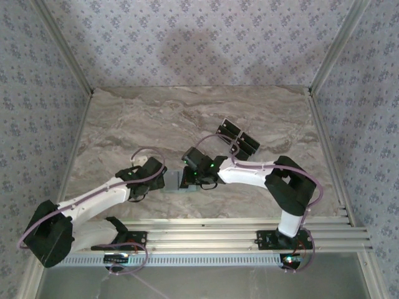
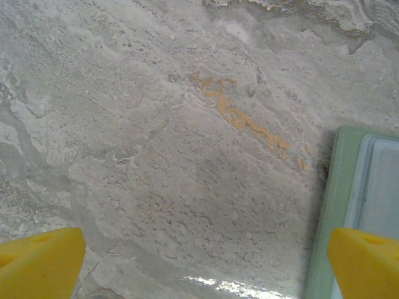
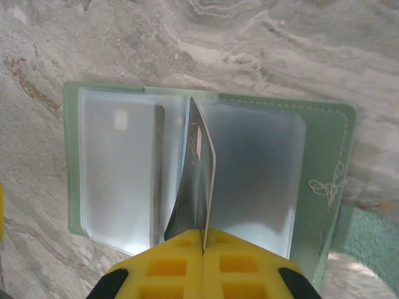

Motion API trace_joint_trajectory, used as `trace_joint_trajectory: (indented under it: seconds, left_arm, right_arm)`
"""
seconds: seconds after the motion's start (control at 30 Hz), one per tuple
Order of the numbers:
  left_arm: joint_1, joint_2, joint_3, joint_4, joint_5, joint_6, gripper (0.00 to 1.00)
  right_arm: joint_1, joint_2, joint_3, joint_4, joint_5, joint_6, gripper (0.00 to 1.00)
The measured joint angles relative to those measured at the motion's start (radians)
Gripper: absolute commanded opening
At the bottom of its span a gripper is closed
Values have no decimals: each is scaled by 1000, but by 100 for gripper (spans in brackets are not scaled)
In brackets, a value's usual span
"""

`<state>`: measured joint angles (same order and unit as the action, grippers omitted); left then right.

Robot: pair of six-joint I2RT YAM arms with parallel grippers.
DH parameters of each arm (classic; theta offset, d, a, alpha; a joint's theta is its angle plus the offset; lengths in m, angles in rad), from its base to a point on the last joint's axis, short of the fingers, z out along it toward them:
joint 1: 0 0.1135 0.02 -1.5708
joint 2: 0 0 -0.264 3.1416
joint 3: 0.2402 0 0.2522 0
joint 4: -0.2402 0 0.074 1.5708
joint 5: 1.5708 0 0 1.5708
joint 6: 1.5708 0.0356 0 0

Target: Put the credit cards into the card holder

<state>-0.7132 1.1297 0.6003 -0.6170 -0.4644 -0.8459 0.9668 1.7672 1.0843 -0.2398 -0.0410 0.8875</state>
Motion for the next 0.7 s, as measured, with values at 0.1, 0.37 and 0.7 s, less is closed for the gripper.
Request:
trace_joint_trajectory:
  seconds: [0.1, 0.37, 0.7]
  left_arm:
    - [0, 1, 5, -6, 1, 4, 100]
    - [-1, 21, 20, 11, 52, 36, 100]
    - [-47, 52, 21, 108, 148, 51, 100]
  right_arm:
    - [-32, -8, 0, -25, -23, -47, 0]
    - [-99, -8, 16, -76, -85, -145, 0]
    - [-109, -29, 23, -79, -182, -215, 0]
